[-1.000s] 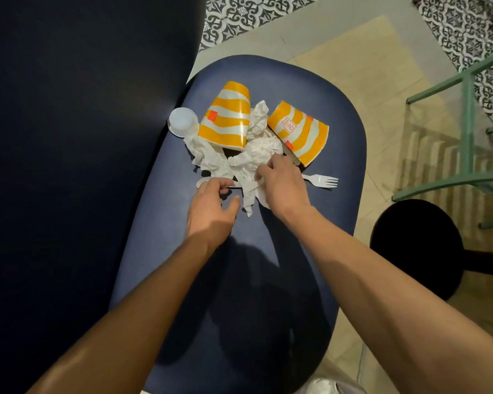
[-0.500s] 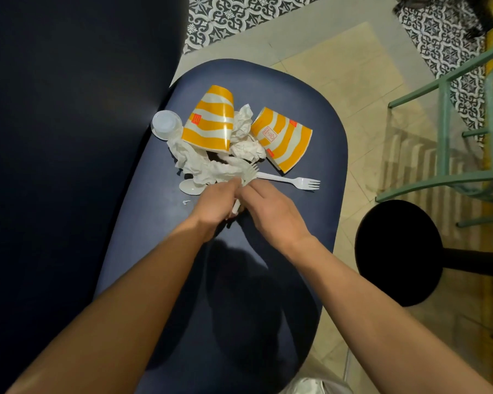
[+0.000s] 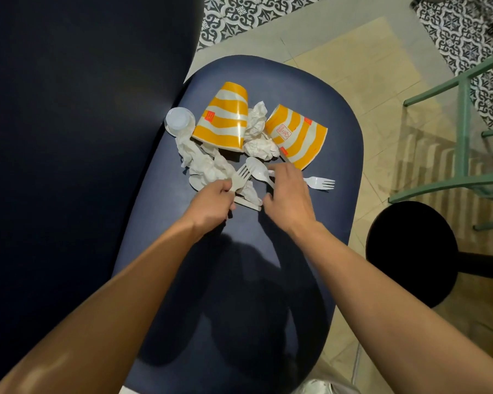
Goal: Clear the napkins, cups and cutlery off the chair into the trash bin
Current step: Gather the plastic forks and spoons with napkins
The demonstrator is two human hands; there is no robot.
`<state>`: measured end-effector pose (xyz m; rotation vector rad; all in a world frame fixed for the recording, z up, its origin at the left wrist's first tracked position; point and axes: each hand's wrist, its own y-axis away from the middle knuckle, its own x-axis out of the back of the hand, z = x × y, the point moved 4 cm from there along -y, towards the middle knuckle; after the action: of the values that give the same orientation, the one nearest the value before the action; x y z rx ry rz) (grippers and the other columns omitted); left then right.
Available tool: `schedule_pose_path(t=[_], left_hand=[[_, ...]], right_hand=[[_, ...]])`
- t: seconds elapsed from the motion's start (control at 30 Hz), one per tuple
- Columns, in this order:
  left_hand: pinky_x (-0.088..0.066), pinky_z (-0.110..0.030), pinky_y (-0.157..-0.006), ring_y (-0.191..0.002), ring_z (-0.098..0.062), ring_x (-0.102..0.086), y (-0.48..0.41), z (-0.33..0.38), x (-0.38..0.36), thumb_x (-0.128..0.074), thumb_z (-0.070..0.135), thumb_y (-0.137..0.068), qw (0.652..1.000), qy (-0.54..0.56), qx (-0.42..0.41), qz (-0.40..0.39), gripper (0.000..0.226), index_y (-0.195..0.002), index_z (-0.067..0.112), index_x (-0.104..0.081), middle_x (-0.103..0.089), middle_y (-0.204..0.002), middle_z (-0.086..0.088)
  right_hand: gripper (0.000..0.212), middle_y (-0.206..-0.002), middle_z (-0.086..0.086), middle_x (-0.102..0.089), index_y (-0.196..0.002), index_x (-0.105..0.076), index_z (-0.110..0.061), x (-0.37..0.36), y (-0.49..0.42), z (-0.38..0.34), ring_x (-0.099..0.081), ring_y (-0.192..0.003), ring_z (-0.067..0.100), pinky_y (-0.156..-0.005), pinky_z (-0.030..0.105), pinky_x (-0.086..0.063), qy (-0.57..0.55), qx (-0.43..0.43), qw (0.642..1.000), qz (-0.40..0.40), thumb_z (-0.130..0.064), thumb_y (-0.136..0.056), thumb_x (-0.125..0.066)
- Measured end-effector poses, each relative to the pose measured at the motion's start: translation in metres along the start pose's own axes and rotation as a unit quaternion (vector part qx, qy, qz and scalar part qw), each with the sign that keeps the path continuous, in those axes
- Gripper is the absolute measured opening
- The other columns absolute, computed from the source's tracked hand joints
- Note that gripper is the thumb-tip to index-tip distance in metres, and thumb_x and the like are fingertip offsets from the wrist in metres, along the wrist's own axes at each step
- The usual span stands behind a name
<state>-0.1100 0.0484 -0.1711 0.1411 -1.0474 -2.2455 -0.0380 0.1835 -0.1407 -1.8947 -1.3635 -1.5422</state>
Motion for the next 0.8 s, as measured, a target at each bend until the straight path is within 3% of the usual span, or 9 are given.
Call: schedule_pose_path(t=[0.13,0.27,0.37,0.47,0.63,0.73,0.8], left_hand=[[-0.042,-0.023,-0.071,-0.073,-0.007,-0.051,0.002,-0.005,0.004,-0.048,0.026,-0.092,0.998,-0.052,-0.044,0.015,0.030,-0.120,0.014,-0.055,-0.060,-0.086,0.005],[-0.036,-0.012,-0.055,-0.068,-0.005,-0.051,0.006,-0.001,0.000,-0.052,0.035,-0.092,0.988,-0.122,-0.088,0.020,0.008,-0.093,0.027,-0.054,-0.056,-0.076,0.013],[-0.034,-0.020,-0.058,-0.069,-0.008,-0.048,0.009,0.001,-0.004,-0.051,0.041,-0.091,0.980,-0.167,-0.105,0.019,0.015,-0.089,0.026,-0.053,-0.053,-0.073,0.012],[-0.037,-0.023,-0.058,-0.071,-0.009,-0.052,0.013,0.003,-0.009,-0.057,0.040,-0.086,0.970,-0.206,-0.130,0.000,0.012,-0.081,0.029,-0.055,-0.057,-0.072,0.013],[-0.027,-0.023,-0.048,-0.061,-0.008,-0.045,0.018,0.005,-0.012,-0.058,0.049,-0.083,0.905,-0.384,-0.179,0.034,0.024,-0.076,0.029,-0.048,-0.047,-0.061,0.011],[-0.019,-0.024,-0.045,-0.062,-0.015,-0.042,0.022,0.004,-0.007,-0.055,0.045,-0.085,0.857,-0.456,-0.222,0.088,0.029,-0.069,0.026,-0.038,-0.041,-0.061,0.011],[-0.020,-0.026,-0.047,-0.070,-0.018,-0.047,0.023,0.004,-0.002,-0.055,0.042,-0.086,0.843,-0.466,-0.249,0.100,0.022,-0.076,0.026,-0.043,-0.048,-0.072,0.010]], right_hand=[[0.046,-0.127,0.013,-0.043,-0.125,-0.044,-0.008,-0.007,-0.011,0.017,-0.040,-0.115,0.030,-0.092,0.037,-0.037,0.077,-0.047,0.994,-0.055,-0.005,-0.081,-0.057],[0.042,-0.123,0.014,-0.046,-0.121,-0.044,-0.008,-0.011,-0.012,0.022,-0.043,-0.109,0.030,-0.086,0.036,-0.037,0.095,-0.056,0.991,-0.069,0.001,-0.082,-0.056],[0.037,-0.120,0.017,-0.046,-0.118,-0.043,-0.005,-0.016,-0.009,0.023,-0.043,-0.105,0.030,-0.077,0.033,-0.032,0.082,-0.077,0.990,-0.088,0.005,-0.084,-0.051],[0.035,-0.120,0.018,-0.043,-0.119,-0.042,-0.003,-0.018,-0.007,0.025,-0.043,-0.104,0.031,-0.077,0.034,-0.034,0.074,-0.075,0.988,-0.114,0.006,-0.086,-0.048],[0.022,-0.116,0.016,-0.042,-0.112,-0.044,-0.003,-0.017,0.002,0.030,-0.044,-0.097,0.029,-0.076,0.033,-0.036,0.033,-0.088,0.988,-0.124,0.000,-0.090,-0.044],[0.010,-0.101,0.011,-0.046,-0.106,-0.043,-0.008,-0.016,0.010,0.035,-0.046,-0.077,0.023,-0.061,0.034,-0.034,0.010,-0.100,0.988,-0.119,-0.011,-0.096,-0.039],[0.007,-0.085,0.007,-0.049,-0.099,-0.039,-0.012,-0.015,0.015,0.039,-0.046,-0.066,0.021,-0.052,0.034,-0.033,-0.002,-0.119,0.988,-0.100,-0.019,-0.098,-0.036]])
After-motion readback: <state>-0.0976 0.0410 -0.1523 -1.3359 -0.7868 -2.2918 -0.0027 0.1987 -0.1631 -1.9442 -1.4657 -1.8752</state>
